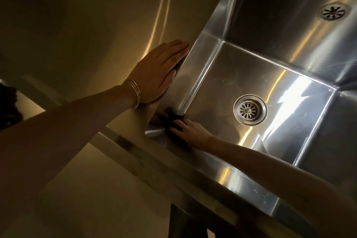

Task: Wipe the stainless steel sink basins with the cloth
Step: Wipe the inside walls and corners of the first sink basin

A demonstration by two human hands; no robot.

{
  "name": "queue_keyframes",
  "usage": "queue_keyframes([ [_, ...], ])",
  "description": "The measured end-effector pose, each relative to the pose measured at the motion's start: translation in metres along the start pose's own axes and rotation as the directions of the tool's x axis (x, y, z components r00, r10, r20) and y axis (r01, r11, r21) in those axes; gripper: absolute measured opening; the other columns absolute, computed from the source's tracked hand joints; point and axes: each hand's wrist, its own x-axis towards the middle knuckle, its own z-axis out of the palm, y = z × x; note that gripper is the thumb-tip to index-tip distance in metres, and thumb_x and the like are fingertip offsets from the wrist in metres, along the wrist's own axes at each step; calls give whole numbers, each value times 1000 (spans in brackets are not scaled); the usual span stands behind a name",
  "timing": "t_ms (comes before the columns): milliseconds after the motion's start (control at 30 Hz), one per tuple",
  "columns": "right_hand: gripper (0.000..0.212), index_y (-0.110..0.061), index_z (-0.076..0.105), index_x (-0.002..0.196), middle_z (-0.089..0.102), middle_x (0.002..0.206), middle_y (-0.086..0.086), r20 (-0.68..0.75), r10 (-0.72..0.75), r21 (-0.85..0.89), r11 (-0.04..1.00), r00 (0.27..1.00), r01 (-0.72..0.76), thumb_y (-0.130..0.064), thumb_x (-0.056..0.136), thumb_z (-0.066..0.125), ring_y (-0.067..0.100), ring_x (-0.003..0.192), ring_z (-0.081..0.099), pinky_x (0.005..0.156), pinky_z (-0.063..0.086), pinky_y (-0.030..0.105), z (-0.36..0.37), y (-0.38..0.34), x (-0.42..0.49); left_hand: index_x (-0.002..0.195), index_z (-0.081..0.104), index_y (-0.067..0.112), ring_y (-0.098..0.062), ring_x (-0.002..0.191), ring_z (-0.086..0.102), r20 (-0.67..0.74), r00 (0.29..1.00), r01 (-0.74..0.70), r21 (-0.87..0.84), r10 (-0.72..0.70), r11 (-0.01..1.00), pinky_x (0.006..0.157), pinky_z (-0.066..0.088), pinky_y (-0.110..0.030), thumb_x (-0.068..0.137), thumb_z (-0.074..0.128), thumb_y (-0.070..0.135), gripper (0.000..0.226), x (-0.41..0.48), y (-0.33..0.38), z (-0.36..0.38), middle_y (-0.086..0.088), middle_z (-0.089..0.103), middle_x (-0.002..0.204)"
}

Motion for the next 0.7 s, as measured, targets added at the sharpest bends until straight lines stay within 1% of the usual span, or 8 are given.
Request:
queue_keyframes([
  [100,52,-12,39,141,42,140,21,-159,-183,-41,983,970,179,-14,92,54,37,109,53,80,53,43,-22,-3,-17,143,30,1,-26,141,23,0,1000,-1,2,1,1000,118,12,-34,94,29,18,52,-1,-1,0,-14,30,150],
  [200,73,-8,40,135,49,129,21,-242,-303,-110,953,922,284,-13,71,76,33,94,59,63,56,37,-20,1,-35,144,29,2,-25,141,22,10,1000,-4,1,4,1000,118,10,-32,94,30,17,52,1,-2,0,-13,29,151],
  [267,75,-9,33,139,42,135,22,-160,-232,-80,972,959,222,-12,75,73,36,103,55,73,56,41,-6,1,-26,144,29,3,-25,141,23,11,1000,1,-3,-1,1000,118,10,-32,94,30,17,51,0,-3,0,-13,29,151],
  [367,67,-9,13,149,21,149,21,100,-98,-154,982,990,112,-11,93,50,39,120,43,89,49,43,8,9,3,144,29,3,-25,141,23,9,1000,-3,10,3,1000,118,11,-33,94,30,17,51,-1,-4,0,-13,29,151],
  [467,75,-11,10,149,17,152,18,178,-62,-163,982,982,92,-13,90,56,35,124,41,90,49,41,4,15,6,144,27,3,-25,142,21,22,1000,-11,17,11,1000,118,9,-32,96,30,16,51,1,-4,1,-13,27,152],
  [533,71,-10,22,147,26,147,19,83,-137,-131,980,987,147,-13,87,59,36,119,45,86,52,42,-8,9,-19,145,26,4,-25,142,20,28,1000,-7,25,6,1000,118,8,-31,96,32,15,50,0,-5,2,-13,27,152],
  [600,68,-8,39,137,41,135,20,-115,-245,-57,969,963,240,-12,75,67,35,105,55,73,57,40,-13,6,-61,144,27,4,-25,142,21,25,1000,-13,27,12,1000,118,9,-33,96,30,17,50,-1,-7,2,-13,28,152],
  [700,76,-14,43,131,45,130,12,-228,-201,-3,979,953,205,-20,63,76,27,102,59,72,58,33,3,4,-109,144,29,3,-26,141,22,24,999,-24,4,24,1000,118,14,-37,95,28,19,51,0,-6,2,-13,29,151],
])
